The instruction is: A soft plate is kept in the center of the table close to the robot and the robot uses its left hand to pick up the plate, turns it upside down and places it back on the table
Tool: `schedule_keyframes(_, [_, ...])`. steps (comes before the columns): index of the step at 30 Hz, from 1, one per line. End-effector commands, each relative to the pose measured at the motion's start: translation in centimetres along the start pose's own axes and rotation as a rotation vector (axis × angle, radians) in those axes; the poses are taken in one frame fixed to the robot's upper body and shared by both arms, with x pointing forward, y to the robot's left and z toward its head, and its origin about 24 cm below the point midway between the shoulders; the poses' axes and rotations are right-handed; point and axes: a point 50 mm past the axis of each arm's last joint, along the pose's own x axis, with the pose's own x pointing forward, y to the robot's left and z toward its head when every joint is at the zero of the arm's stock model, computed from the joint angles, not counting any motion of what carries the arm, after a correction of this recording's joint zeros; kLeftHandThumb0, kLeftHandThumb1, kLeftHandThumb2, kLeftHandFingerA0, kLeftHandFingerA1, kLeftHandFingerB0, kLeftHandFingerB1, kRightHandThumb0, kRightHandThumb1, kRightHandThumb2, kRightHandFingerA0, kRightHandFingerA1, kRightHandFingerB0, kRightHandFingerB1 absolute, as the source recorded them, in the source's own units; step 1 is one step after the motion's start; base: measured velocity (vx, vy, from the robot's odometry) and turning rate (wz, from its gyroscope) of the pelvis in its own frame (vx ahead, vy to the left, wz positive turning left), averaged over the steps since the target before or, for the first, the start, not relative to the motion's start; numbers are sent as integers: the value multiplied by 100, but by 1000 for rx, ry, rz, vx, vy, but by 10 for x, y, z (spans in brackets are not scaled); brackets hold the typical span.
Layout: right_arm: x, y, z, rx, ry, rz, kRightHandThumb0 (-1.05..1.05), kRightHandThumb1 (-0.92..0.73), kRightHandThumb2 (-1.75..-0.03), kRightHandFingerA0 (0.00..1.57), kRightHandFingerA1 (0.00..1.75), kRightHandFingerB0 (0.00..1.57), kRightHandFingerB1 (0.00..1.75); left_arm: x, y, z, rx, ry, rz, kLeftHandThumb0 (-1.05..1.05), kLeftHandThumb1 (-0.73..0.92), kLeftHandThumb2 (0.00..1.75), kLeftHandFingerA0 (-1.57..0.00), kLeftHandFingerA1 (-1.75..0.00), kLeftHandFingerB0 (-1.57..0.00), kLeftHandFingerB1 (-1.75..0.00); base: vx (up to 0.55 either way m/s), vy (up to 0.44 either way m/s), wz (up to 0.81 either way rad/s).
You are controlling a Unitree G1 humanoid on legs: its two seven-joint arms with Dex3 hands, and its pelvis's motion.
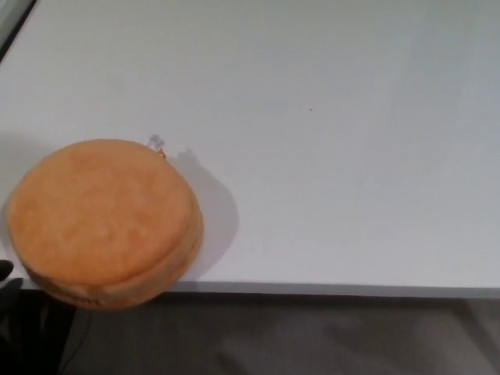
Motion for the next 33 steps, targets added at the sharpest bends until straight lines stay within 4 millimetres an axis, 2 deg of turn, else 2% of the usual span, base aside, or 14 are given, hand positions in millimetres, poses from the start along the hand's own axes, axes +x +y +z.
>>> schedule_keyframes(1, [-2, -5, 0, 1, 14, -6, -67, -85, -67, 49, 46, 31, 31, -12, -1, -2, 35, -22, -84, -105, 81, 126, 0, -19, 0, 0, 0, 0, 0])
schedule_keyframes(6, [-1, -6, 1, -19, 21, -4, -68, -69, -102, 42, 57, 24, 47, -16, -5, -3, 68, -26, -150, -105, 82, 128, 0, -17, 0, 0, 0, 0, 0])
schedule_keyframes(11, [0, -5, 1, -13, 13, -6, -66, -87, -66, 48, 47, 31, 31, -17, -8, -3, 68, -43, -164, -105, 84, 129, 0, -17, 0, 0, 0, 0, 0])
schedule_keyframes(14, [1, -6, 2, -18, 8, -6, -66, -70, -103, 42, 58, 23, 47, -17, -9, -2, 58, -70, -143, -105, 83, 129, 0, -17, 0, 0, 0, 0, 0])
schedule_keyframes(15, [1, -6, 2, -13, 7, -4, -66, -86, -66, 49, 47, 30, 30, -18, -12, -1, 49, -101, -121, -105, 81, 126, 0, -12, 0, 0, 0, 0, 0])
schedule_keyframes(16, [2, -6, 2, -5, 5, -2, -65, -69, -102, 42, 58, 23, 47, -19, -15, 0, 34, -157, -88, -105, 82, 126, -2, -12, 0, 0, 0, 0, 0])
schedule_keyframes(21, [2, -9, 2, -7, 7, -11, -68, -69, -103, 43, 58, 23, 46, -28, -36, -5, 56, -331, 55, -90, 73, 120, 0, -34, 0, -14, 0, 0, 0])
schedule_keyframes(22, [2, -8, 1, -3, 7, -10, -66, -86, -66, 49, 46, 31, 31, -29, -40, -8, 32, -374, 76, -95, 74, 119, -8, -34, -8, -13, 0, 0, 0])
schedule_keyframes(25, [2, -8, 1, -16, 2, -7, -67, -71, -103, 43, 58, 22, 46, -34, -60, -16, -66, -515, 135, -95, 73, 118, -9, -33, -9, -15, 0, 0, 0])
schedule_keyframes(29, [0, -8, 2, 2, 1, -17, -65, -86, -66, 49, 47, 32, 31, -39, -84, -24, -194, -644, 177, -91, 70, 115, -10, -49, 0, -28, 0, 0, 0])
schedule_keyframes(30, [-1, -8, 2, 4, 3, -19, -65, -86, -66, 49, 47, 32, 31, -40, -90, -25, -215, -671, 187, -97, 91, 69, -15, -35, -12, -23, 0, 0, 0])
schedule_keyframes(31, [-1, -8, 2, 1, 7, -21, -68, -71, -103, 44, 58, 25, 47, -42, -97, -27, -255, -706, 189, -39, 36, 104, 0, -50, 0, -50, 0, 0, 0])
schedule_keyframes(32, [-1, -8, 2, -5, 12, -23, -68, -71, -103, 44, 58, 25, 47, -44, -105, -30, -304, -743, 192, -39, 36, 104, 0, -50, 0, -50, 0, 0, 0])
schedule_keyframes(33, [-2, -7, 1, -5, 13, -22, -65, -86, -67, 49, 46, 31, 31, -45, -109, -31, -322, -754, 197, -96, 90, 69, -17, -36, -13, -26, 0, 0, 0])
